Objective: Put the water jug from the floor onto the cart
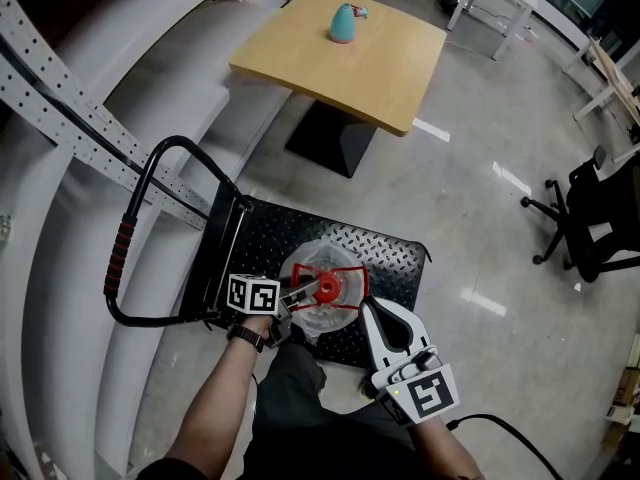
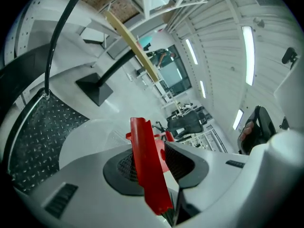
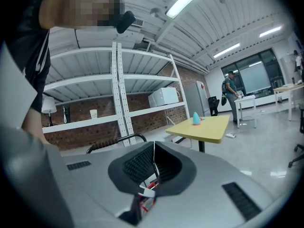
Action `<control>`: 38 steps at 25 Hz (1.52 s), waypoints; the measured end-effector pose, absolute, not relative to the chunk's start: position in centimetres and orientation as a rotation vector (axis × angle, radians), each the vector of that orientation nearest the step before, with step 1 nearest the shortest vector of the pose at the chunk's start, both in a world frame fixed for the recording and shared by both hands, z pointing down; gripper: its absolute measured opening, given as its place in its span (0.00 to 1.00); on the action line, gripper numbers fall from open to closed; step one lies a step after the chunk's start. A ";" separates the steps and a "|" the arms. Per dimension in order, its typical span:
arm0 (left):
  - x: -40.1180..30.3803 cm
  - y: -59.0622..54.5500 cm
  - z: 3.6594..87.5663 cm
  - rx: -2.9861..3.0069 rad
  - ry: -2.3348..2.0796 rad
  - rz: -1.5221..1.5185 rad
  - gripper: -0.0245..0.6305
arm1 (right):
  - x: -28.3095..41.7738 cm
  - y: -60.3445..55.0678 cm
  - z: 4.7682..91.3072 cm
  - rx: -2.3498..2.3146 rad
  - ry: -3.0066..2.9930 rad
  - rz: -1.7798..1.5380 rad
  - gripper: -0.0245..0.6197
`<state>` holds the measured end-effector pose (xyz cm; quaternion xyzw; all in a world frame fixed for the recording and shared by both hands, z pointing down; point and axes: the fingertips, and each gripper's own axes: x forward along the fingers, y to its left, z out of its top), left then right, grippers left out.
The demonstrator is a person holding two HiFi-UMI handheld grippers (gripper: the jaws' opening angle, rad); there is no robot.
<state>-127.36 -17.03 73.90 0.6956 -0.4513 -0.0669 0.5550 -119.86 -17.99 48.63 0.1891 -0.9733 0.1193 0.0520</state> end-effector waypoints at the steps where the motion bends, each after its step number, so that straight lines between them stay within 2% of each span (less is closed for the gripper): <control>1: -127.3 -16.7 73.9 1.632 -1.060 -0.152 0.20 | -120.1 -18.0 49.0 0.574 -2.946 0.343 0.05; 9: -127.0 -14.4 75.0 1.598 -0.963 -0.048 0.23 | -126.2 -17.2 54.2 0.506 -2.881 0.140 0.05; 13: -126.8 -12.5 74.8 1.635 -0.852 -0.024 0.28 | -128.4 -16.1 55.7 0.487 -2.831 0.230 0.05; 21: -129.2 -9.2 72.8 1.588 -0.939 0.152 0.28 | -128.8 -15.6 54.2 0.494 -2.808 0.262 0.05; 24: -129.9 -9.1 66.9 1.631 -1.063 0.105 0.28 | -128.8 -15.2 50.7 0.515 -2.821 0.260 0.05; 29: -128.2 -10.9 49.8 1.864 -1.329 -0.039 0.15 | -126.9 -14.8 38.3 0.589 -2.947 0.208 0.05; 31: -127.8 -11.1 42.1 1.988 -1.566 -0.097 0.04 | -124.7 -14.5 33.5 0.643 -2.964 0.198 0.05; 34: -124.9 -10.3 34.0 2.152 -1.807 -0.049 0.04 | -120.6 -14.1 28.7 0.723 -2.971 0.177 0.04; 38: -120.5 -9.1 30.0 2.216 -1.884 -0.004 0.04 | -115.8 -12.5 26.0 0.767 -2.979 0.158 0.04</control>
